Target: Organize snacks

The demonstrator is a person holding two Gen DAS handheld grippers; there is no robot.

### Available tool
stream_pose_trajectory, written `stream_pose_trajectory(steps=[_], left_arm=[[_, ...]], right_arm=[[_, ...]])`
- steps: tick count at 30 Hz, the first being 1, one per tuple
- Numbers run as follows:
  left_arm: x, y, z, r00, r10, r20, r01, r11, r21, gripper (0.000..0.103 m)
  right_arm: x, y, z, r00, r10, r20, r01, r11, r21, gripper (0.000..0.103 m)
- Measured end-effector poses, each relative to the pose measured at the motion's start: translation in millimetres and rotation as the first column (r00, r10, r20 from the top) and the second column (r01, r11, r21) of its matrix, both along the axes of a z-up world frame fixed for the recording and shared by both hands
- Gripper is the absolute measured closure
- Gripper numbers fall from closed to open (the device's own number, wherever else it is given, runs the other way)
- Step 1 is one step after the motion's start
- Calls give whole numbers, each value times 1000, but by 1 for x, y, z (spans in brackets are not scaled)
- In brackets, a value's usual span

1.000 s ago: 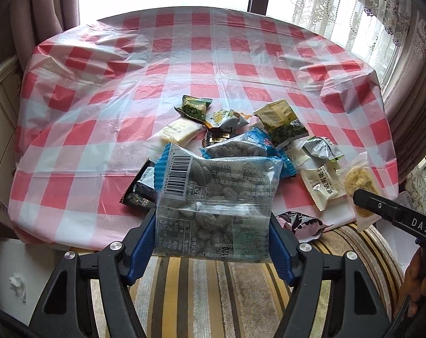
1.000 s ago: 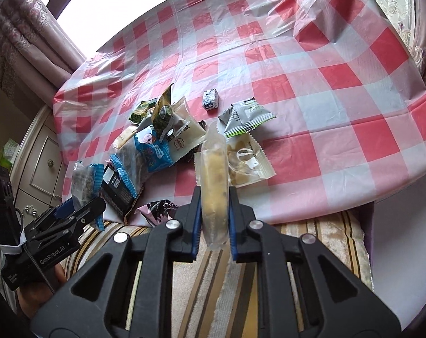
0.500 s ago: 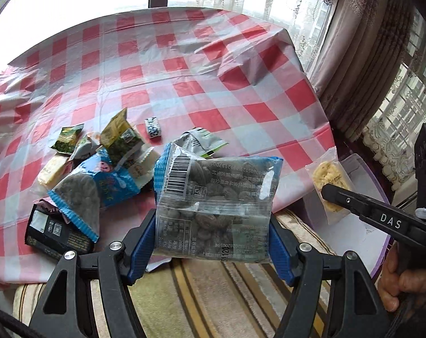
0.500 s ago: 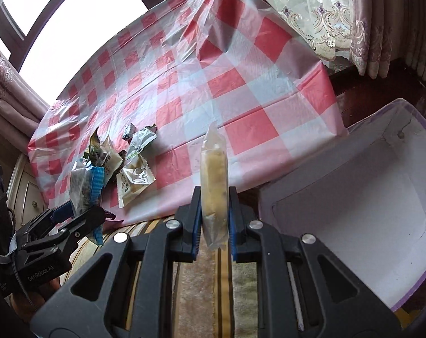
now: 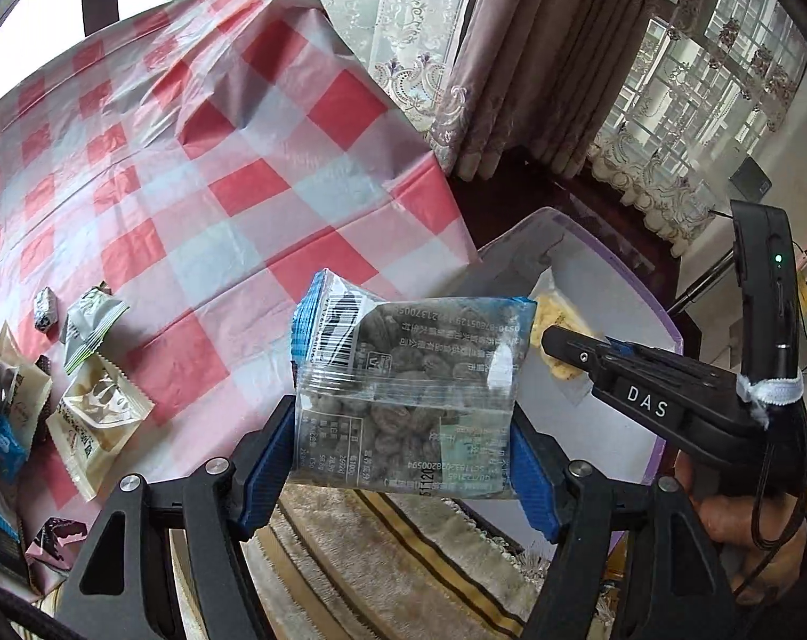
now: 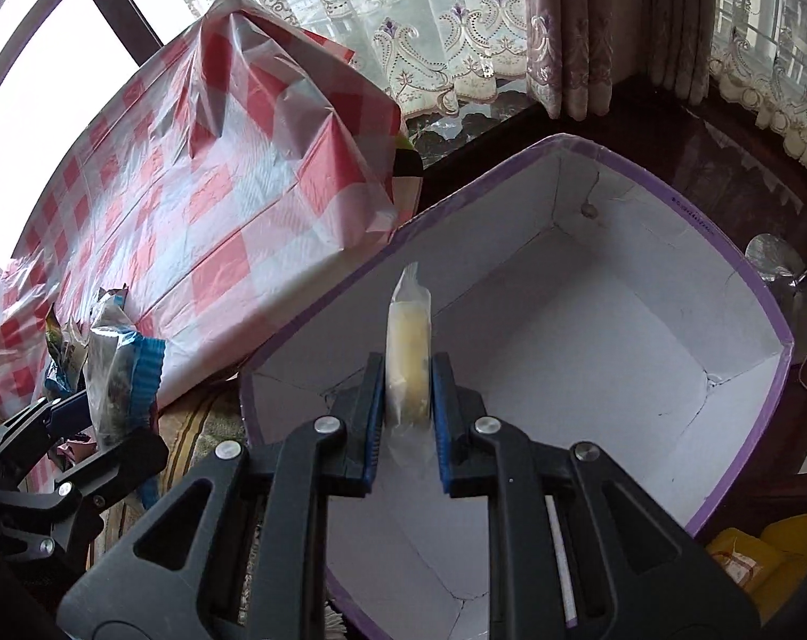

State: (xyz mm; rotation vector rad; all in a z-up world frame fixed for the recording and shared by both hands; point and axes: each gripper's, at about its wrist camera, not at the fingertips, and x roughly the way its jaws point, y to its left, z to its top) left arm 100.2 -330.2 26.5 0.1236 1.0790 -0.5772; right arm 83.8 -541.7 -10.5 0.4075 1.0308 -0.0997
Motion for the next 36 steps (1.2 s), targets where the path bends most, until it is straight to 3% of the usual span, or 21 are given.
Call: stream_pose_trajectory(steps=[3, 5, 7, 12, 16, 20, 22, 26, 31, 36], left_arm=[[1, -16, -2, 999, -42, -18, 42, 999, -9, 24], [1, -21, -3, 998, -57, -22, 57, 998, -7, 20], [-1, -21, -1, 999, -50, -5, 50, 999, -3, 18], [-4, -9, 9, 998, -4, 64, 6, 1000, -21, 17], [-8, 5, 17, 995, 8, 103, -6, 1000, -17, 16], [-13, 28, 17, 994, 43, 102, -41, 999, -26, 16], [-13, 44, 15, 993, 79, 83, -77, 997, -21, 16], [-16, 85, 21, 976, 200, 85, -196, 979, -47, 16], [-28, 136, 29, 943, 312, 117, -306, 950, -64, 16], [-38, 191, 27, 893, 443, 80, -434, 894, -113, 16]], right_arm=[[1, -10, -1, 1000, -26, -5, 26, 1000, -1, 75], [3, -12, 0, 999, -36, -9, 36, 999, -37, 44], [3, -11, 4, 999, -42, 4, 42, 996, -80, 32], [6, 2, 11, 1000, -27, -2, 26, 983, -183, 30], [6, 13, 20, 999, -20, 48, 31, 972, -231, 18], [4, 40, 39, 992, 54, 110, -9, 927, -374, 16], [6, 47, 45, 989, 90, 114, -45, 936, -349, 16], [6, 59, 49, 977, 153, 148, -126, 976, -177, 16], [3, 104, 51, 951, 280, 135, -257, 953, -163, 16], [2, 148, 56, 904, 407, 129, -380, 905, -192, 16]])
